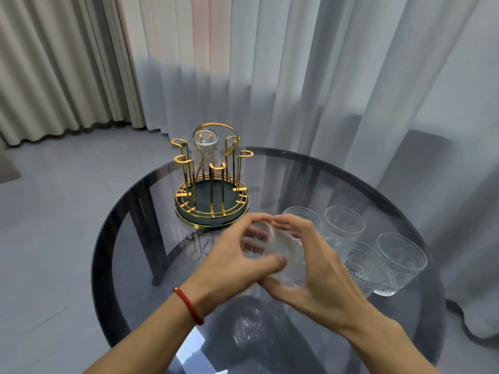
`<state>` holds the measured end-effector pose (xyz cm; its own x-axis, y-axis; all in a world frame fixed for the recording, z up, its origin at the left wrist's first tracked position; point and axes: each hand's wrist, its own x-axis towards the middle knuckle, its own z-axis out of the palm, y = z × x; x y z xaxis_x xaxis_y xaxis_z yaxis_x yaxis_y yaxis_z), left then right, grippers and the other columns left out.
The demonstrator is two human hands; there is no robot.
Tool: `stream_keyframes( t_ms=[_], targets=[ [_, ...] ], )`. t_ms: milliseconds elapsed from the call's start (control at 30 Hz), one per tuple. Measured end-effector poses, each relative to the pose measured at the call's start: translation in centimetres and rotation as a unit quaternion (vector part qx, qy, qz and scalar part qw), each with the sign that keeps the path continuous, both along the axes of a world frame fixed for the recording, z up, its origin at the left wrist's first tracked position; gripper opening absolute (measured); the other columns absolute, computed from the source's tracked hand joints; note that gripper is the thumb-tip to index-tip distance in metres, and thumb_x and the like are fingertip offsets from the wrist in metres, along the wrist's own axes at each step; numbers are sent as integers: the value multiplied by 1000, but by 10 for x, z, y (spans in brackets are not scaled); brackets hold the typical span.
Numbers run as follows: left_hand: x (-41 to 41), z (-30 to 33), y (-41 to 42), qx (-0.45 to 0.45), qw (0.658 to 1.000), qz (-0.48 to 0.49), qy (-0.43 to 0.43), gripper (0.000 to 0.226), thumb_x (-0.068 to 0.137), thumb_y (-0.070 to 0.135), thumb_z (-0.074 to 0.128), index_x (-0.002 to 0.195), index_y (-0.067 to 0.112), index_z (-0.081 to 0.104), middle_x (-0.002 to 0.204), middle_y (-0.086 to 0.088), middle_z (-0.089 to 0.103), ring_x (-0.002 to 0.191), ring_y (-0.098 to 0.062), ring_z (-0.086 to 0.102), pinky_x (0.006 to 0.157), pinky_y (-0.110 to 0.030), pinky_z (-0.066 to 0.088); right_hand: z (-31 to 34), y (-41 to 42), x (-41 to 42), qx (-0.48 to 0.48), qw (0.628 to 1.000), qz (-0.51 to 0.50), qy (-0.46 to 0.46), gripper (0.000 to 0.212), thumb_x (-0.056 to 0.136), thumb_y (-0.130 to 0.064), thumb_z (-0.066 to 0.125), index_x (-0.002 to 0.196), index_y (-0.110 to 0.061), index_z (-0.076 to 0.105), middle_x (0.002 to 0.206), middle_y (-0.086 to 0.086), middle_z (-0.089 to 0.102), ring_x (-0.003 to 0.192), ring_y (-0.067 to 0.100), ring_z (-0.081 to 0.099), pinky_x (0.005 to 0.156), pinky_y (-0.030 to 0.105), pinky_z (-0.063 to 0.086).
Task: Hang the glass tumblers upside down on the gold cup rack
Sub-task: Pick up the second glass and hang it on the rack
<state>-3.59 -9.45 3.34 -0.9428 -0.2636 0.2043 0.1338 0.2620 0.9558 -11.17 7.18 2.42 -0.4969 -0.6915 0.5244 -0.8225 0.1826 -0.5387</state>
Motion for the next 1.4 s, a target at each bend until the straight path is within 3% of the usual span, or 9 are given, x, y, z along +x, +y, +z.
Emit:
stream_keyframes(
  t_ms=[167,300,367,467,567,633,733,900,1400],
  targets=[
    [1,2,-23,333,943,-16,-5,47,78,22,66,121,7,57,116,-23,67,99,-35,69,75,-50,58,4,-9,0,-18,985,-21,-169,53,94,-62,52,143,-47,40,132,-13,61,110,8,68,92,35,58],
    [-4,-11,-31,415,908,-62,-14,44,82,30,62,121,10,63,122,-20,67,109,-35,65,86,-50,54,10,-22,-3,-34,979,-18,-199,52,91,-65,56,139,-51,44,122,-15,62,97,11,73,79,36,63],
    [-11,-17,-36,335,942,-9,-10,42,84,40,57,117,16,66,122,-16,66,111,-31,63,84,-46,57,17,-24,-12,-41,979,-27,-196,50,89,-57,66,135,-50,48,119,-14,63,99,9,72,81,33,63],
    [-19,-32,-47,69,989,127,-22,43,87,53,40,112,28,64,116,1,62,111,-20,55,83,-35,52,37,-24,-41,-17,993,-63,-103,56,82,-51,75,132,-51,51,118,-17,63,101,4,67,80,22,59],
    [-29,-67,-70,-297,934,166,-113,54,92,56,40,142,37,43,152,0,34,144,-24,21,112,-46,33,68,-33,-82,-25,992,-114,-39,56,78,-52,74,130,-46,55,115,-18,66,98,-1,66,80,16,53],
    [-37,-86,-84,-405,885,161,-161,67,93,61,36,154,40,19,166,1,1,151,-24,-7,119,-55,12,87,-46,-114,-58,983,-169,-32,55,77,-57,70,129,-43,57,109,-17,67,89,-4,67,72,8,50],
    [-49,-104,-92,-463,853,160,-179,72,93,65,25,156,38,-1,165,1,-19,148,-23,-21,120,-57,-3,110,-79,-167,-121,963,-208,-125,58,78,-54,71,131,-35,61,119,-2,68,93,15,73,71,33,63],
    [-55,-123,-90,-473,840,195,-180,72,93,62,19,156,37,-4,167,-4,-5,149,-23,-20,118,-59,-7,127,-142,-228,-136,942,-189,-243,49,84,-33,75,128,-15,65,131,6,64,99,28,73,73,43,65],
    [-60,-127,-89,-472,842,207,-159,72,93,55,25,156,36,-3,167,-6,2,150,-28,-15,116,-65,0,129,-205,-262,174,974,-38,-139,65,77,-33,86,136,-16,64,124,9,66,108,22,65,77,30,59]
  ],
)
